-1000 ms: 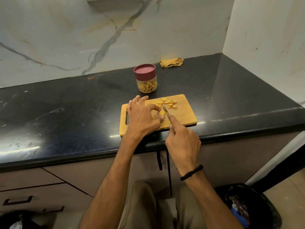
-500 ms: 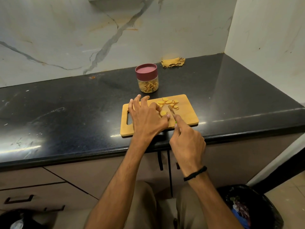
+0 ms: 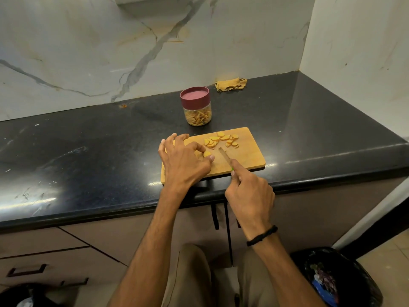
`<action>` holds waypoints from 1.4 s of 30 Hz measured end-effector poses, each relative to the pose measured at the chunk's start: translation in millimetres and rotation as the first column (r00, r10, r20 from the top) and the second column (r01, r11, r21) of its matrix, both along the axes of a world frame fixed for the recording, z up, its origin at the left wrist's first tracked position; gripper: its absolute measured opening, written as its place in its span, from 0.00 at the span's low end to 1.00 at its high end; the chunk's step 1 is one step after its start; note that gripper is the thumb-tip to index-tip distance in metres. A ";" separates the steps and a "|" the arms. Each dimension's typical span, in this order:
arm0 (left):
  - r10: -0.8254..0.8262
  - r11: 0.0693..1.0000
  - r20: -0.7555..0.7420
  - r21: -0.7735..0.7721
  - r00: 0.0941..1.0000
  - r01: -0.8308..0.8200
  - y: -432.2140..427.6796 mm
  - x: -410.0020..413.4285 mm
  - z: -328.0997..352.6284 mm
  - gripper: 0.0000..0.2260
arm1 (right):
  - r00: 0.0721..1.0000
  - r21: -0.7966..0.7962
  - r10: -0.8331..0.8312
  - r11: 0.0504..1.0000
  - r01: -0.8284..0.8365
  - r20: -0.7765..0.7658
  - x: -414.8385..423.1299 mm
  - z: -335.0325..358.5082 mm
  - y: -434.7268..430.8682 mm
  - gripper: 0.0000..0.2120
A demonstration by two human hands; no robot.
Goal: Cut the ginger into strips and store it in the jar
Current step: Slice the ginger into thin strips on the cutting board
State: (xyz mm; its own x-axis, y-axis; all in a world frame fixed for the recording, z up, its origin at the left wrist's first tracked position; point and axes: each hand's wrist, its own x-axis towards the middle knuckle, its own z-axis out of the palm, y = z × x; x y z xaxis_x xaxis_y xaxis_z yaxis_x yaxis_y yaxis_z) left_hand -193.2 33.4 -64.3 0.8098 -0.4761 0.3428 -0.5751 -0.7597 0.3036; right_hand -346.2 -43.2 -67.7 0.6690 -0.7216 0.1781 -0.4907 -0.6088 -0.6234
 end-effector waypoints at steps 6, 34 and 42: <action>-0.026 0.999 -0.018 -0.023 1.000 0.026 1.9 -0.4 -1.2 0.14 | 0.999 -0.007 0.015 1.000 -0.015 0.033 4.3 4.3 4.4 0.21; -0.011 0.996 -0.016 -0.092 1.000 0.009 -3.0 -2.4 -0.6 0.10 | 0.980 -0.053 0.091 0.993 -0.101 -0.174 19.8 12.7 23.2 0.29; 0.036 0.993 -0.061 -0.112 0.997 -0.043 -3.4 -2.6 1.8 0.12 | 0.963 -0.074 0.073 0.993 -0.095 -0.260 14.3 16.8 28.1 0.30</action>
